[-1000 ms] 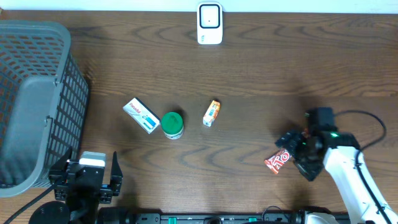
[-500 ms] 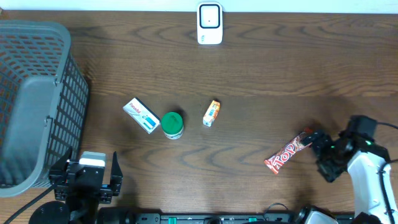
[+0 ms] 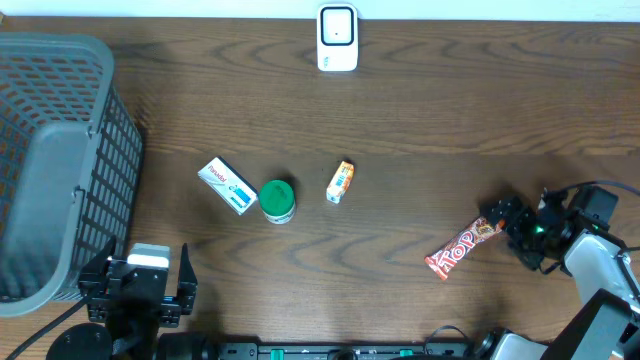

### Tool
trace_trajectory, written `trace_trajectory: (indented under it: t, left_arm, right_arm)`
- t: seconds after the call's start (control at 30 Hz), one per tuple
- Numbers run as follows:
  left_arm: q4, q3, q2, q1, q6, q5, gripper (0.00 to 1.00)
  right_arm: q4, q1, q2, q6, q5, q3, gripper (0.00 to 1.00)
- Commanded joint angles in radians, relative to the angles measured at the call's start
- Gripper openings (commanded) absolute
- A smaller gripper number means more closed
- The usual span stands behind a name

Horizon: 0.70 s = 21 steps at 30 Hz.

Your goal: Scan the item barcode

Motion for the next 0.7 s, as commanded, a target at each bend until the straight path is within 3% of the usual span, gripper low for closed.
trace_trajectory:
  t: [0.0,0.2,0.47,0.57,0.63,0.67]
  left_arm:
    - [-0.001,0.0,0.004,-0.003,-0.013,-0.002,0.86]
    - [0.0,0.0,0.004,-0.003,-0.013,-0.002,0.86]
    - [-0.001,0.0,0.004,-0.003,-0.013,-0.002,0.86]
    - [-0.001,0.0,0.004,-0.003,-0.013,-0.002,0.86]
    - [0.0,0.0,0.004,-0.003,-0.013,-0.002,0.86]
    - [-0.001,0.0,0.004,-0.003,-0.013,-0.002,0.86]
  right_arm:
    - [0.026,-0.002,0.099,-0.045,-0.084,-0.042,0.96]
    - [0.077,-0.003,0.21,-0.064,-0.082,-0.047,0.88]
    - [0.074,-0.034,0.295,-0.086,-0.085,-0.047,0.6]
    - [0.068,-0.065,0.295,-0.106,-0.085,-0.047,0.56]
    - [0.069,-0.084,0.295,-0.109,-0.085,-0.047,0.45]
    - [0.07,-0.093,0.295,-0.109,-0.085,-0.047,0.35]
